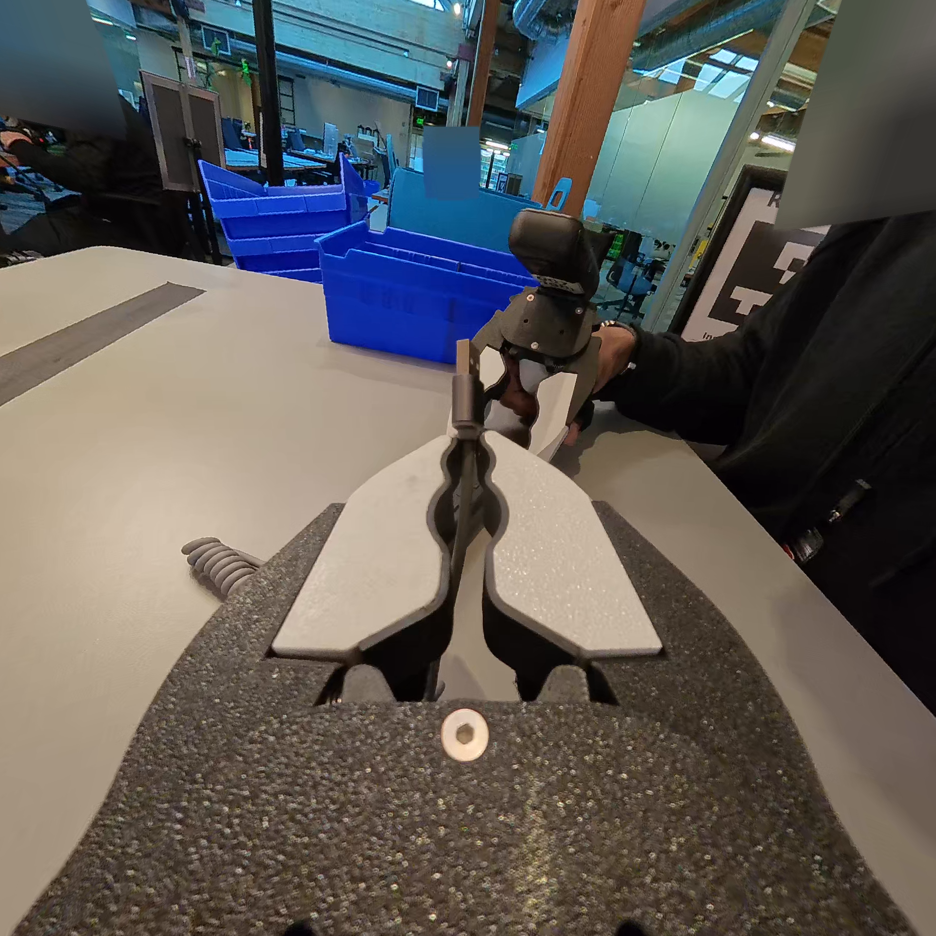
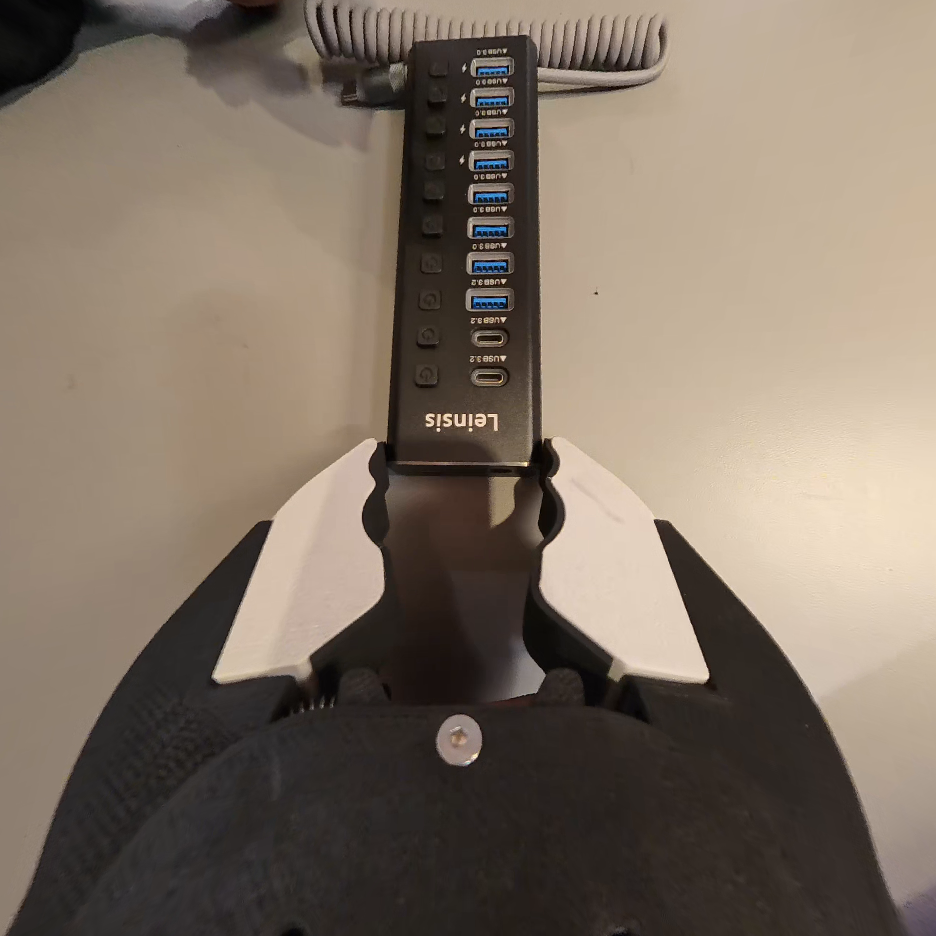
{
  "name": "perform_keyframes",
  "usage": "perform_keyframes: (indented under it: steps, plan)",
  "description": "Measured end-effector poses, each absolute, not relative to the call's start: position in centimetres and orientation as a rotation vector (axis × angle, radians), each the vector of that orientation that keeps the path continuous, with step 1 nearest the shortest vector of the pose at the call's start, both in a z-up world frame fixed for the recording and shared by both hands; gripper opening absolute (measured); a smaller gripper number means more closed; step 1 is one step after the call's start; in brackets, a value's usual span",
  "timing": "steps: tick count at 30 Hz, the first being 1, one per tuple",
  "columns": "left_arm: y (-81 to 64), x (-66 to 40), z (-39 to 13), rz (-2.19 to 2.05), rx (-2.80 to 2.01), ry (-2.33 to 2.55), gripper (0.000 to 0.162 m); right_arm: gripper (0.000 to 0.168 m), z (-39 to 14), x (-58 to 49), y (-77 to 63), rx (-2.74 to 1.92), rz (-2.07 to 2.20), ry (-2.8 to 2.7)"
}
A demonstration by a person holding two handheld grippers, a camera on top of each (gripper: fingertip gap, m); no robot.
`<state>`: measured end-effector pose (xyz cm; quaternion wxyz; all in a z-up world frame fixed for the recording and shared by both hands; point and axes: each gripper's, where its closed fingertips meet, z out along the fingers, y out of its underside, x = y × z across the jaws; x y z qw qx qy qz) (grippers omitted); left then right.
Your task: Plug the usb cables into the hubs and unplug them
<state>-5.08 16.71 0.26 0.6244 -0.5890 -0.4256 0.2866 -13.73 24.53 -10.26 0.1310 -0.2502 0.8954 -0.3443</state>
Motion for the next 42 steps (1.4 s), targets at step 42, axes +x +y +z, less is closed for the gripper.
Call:
perform_keyframes:
  steps: [42]
  plan:
    - [17.1,-8.3,-1.6,2.212,-2.5,-0.348,0.005,0.032,-2.4,-7.5,19.1,-0.558,-1.008,2.199]
